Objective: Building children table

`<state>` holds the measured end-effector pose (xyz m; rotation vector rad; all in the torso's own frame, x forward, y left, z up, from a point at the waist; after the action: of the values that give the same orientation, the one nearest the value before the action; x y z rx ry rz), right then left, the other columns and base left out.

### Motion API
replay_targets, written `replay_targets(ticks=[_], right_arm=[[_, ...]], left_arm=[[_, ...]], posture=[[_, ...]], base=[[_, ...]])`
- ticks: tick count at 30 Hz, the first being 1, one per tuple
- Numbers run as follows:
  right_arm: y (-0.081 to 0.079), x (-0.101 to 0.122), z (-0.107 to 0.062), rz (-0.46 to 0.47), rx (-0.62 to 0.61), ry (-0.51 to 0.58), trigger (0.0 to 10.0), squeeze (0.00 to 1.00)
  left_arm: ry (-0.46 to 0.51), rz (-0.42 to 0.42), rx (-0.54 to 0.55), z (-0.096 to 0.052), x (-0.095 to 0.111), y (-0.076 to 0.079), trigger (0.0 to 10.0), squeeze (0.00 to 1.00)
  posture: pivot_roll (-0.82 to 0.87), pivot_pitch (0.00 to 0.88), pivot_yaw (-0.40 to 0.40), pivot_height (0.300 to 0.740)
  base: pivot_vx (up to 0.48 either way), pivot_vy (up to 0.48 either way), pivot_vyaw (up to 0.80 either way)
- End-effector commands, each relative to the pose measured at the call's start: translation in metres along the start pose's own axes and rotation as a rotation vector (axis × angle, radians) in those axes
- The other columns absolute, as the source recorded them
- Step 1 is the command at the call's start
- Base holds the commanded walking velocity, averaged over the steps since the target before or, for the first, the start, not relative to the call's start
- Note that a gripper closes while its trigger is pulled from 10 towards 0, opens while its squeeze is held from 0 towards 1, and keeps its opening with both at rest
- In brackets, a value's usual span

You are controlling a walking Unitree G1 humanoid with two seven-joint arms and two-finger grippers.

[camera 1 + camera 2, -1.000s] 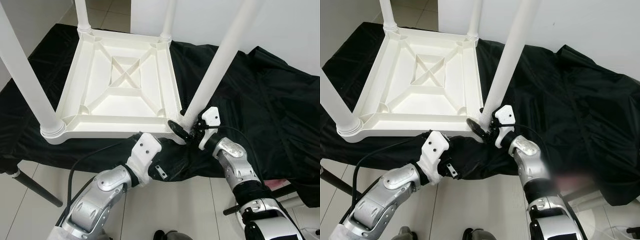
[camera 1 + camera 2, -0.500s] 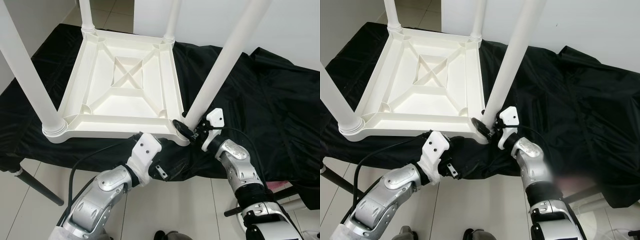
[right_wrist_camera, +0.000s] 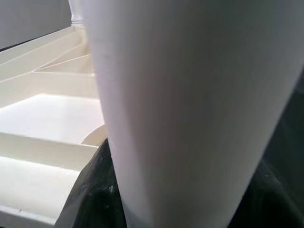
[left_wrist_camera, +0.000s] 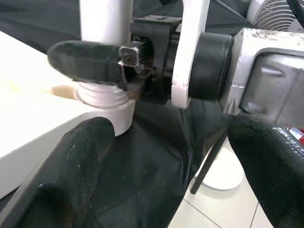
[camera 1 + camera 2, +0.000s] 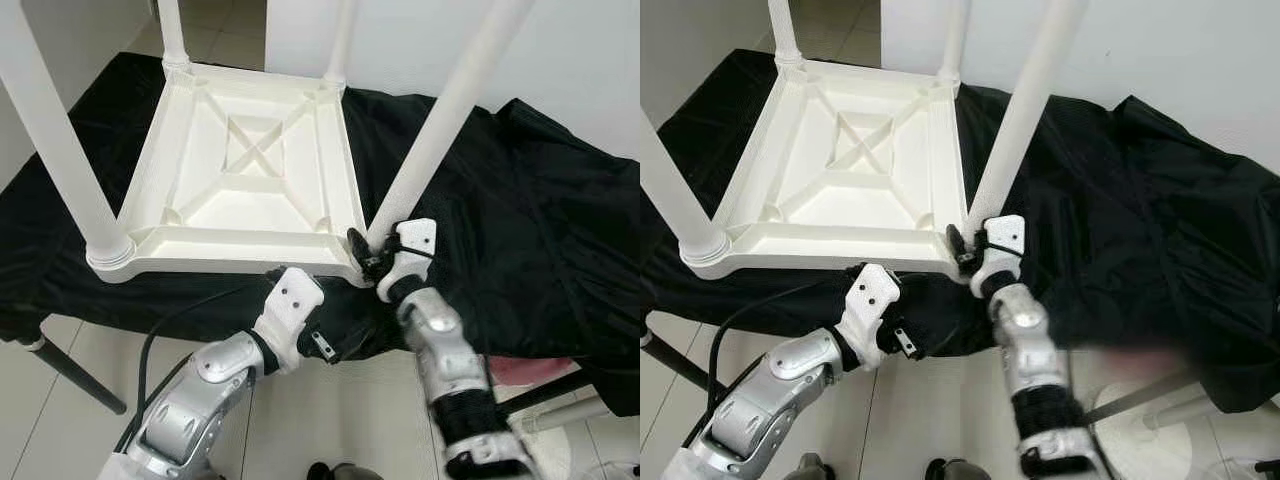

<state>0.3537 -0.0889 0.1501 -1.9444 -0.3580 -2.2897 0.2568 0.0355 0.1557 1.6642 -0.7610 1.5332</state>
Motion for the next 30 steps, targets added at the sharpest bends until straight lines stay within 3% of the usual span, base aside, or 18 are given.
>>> replay_targets(ticks=[1,5,6,7,9,12,13,25,26,30], right_arm=[[-0.001,-0.019,-0.006,0.041,-0.028,-0.091,10.0,0.00],[-0.008,-0.018,-0.009,0.078,-0.148,-0.118,10.0,0.00],[-0.020,-0.014,-0.008,0.106,-0.120,-0.109,10.0,0.00],[-0.020,-0.014,-0.008,0.106,-0.120,-0.109,10.0,0.00],[-0.035,-0.007,-0.007,0.132,-0.072,-0.091,10.0,0.00],[-0.037,-0.002,-0.007,0.130,-0.049,-0.067,10.0,0.00],[-0.036,0.002,-0.007,0.125,-0.044,-0.050,10.0,1.00],[-0.023,0.010,-0.012,0.084,-0.005,0.023,10.0,1.00],[-0.019,0.009,-0.016,0.069,0.014,0.031,10.0,0.00],[-0.010,0.005,-0.023,0.035,0.073,0.055,10.0,0.00]], left_arm=[[-0.008,0.004,-0.016,0.001,-0.002,0.002,10.0,0.00],[-0.010,0.007,-0.018,0.001,-0.001,0.002,10.0,0.00],[-0.010,0.008,-0.018,0.001,-0.001,0.002,10.0,0.00],[-0.010,0.008,-0.018,0.001,-0.001,0.002,10.0,0.00],[-0.010,0.009,-0.017,0.001,-0.001,0.002,10.0,0.00],[-0.009,0.010,-0.018,0.001,-0.001,0.002,10.0,0.00],[-0.009,0.009,-0.018,0.002,-0.001,0.002,10.0,0.00],[-0.004,0.011,-0.014,0.003,0.000,0.003,10.0,0.00],[-0.004,0.011,-0.015,0.003,-0.001,0.003,10.0,0.00],[-0.006,0.013,-0.016,0.002,-0.001,0.003,10.0,0.00]], posture=[[0.07,0.123,-0.119,0.740],[0.07,0.121,-0.117,0.740],[0.08,0.119,-0.118,0.740],[0.08,0.119,-0.118,0.740],[0.08,0.119,-0.118,0.740],[0.08,0.117,-0.120,0.740],[0.08,0.115,-0.123,0.740],[0.09,0.101,-0.134,0.740],[0.09,0.100,-0.135,0.740],[0.09,0.097,-0.136,0.740]], base=[[0.000,0.000,0.00],[0.000,0.000,0.00],[0.000,0.000,0.00],[0.000,0.000,0.00],[0.000,0.000,0.00],[0.000,0.000,0.00],[0.000,0.000,0.00],[0.000,0.000,0.00],[0.000,0.000,0.00],[0.000,0.000,0.00]])
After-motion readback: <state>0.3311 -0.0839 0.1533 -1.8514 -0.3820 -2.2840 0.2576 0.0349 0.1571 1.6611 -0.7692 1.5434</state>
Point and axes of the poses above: a point about 5 cm out from each wrist's last joint towards the gripper, its own z axis pointing out of the wrist towards the gripper, its own x axis along the axis of the wrist's last joint, y = z × x, the point moved 3 cm from there along z, pointing out of the wrist towards the gripper, and after that the axes turned 12 degrees about -z, right-handed, at the moved point
